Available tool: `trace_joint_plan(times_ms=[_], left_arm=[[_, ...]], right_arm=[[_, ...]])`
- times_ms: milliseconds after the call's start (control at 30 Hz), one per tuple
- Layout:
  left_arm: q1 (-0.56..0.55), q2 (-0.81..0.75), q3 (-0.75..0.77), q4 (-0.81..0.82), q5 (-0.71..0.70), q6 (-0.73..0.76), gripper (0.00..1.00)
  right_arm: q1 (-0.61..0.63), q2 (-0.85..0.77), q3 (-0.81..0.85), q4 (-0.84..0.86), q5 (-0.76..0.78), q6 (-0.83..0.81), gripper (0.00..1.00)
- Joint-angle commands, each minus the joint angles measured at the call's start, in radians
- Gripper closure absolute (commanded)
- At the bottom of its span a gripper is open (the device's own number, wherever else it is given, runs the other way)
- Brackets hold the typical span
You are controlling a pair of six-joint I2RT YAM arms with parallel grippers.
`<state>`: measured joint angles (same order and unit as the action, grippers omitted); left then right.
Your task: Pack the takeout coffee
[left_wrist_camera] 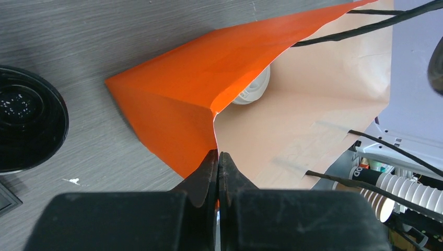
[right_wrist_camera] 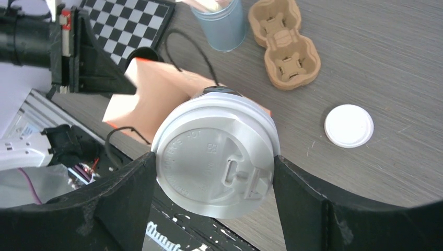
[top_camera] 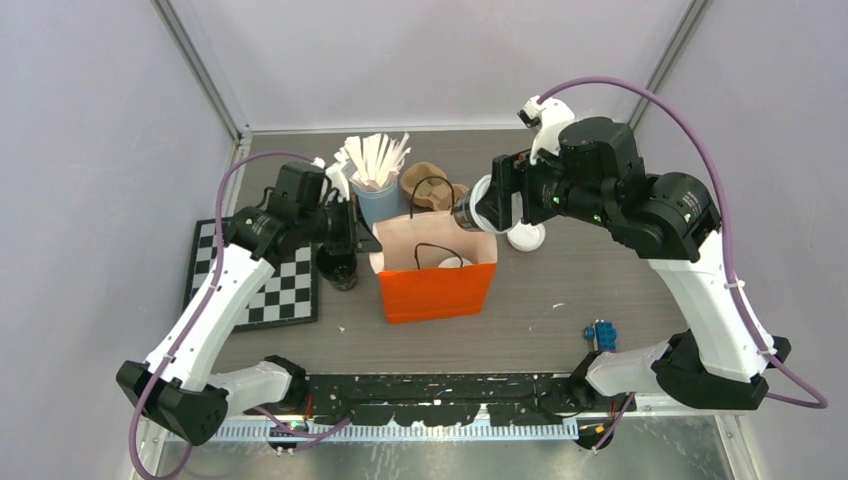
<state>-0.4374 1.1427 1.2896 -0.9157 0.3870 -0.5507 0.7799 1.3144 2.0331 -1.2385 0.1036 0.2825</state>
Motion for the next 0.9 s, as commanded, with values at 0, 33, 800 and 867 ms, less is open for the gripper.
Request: trace_joint_plan(times_ms=[0,33,800,867], left_arm=[[0.000,0.014,0.049,0.092,0.045,0.001,1.00],[0.000,0.019,0.048,0.101,0.051,0.001,1.00],[0.002,0.028,0.080,-0.016,0.017,-0.037,0.58],[0.009,0.032,0.086,-0.021,0.008,-0.054,0.57]], right_arm=[[0.038,0.008,-0.018,0.030,-0.068,-0.070,0.35],[0.049,0.010,-0.031,0.036,-0.069,-0.077,0.35],[0.119,0.071,-0.280,0.312,-0.145,-0.338,0.34],[0.127,0.071,-0.297,0.320,-0.145,-0.364,0.34]])
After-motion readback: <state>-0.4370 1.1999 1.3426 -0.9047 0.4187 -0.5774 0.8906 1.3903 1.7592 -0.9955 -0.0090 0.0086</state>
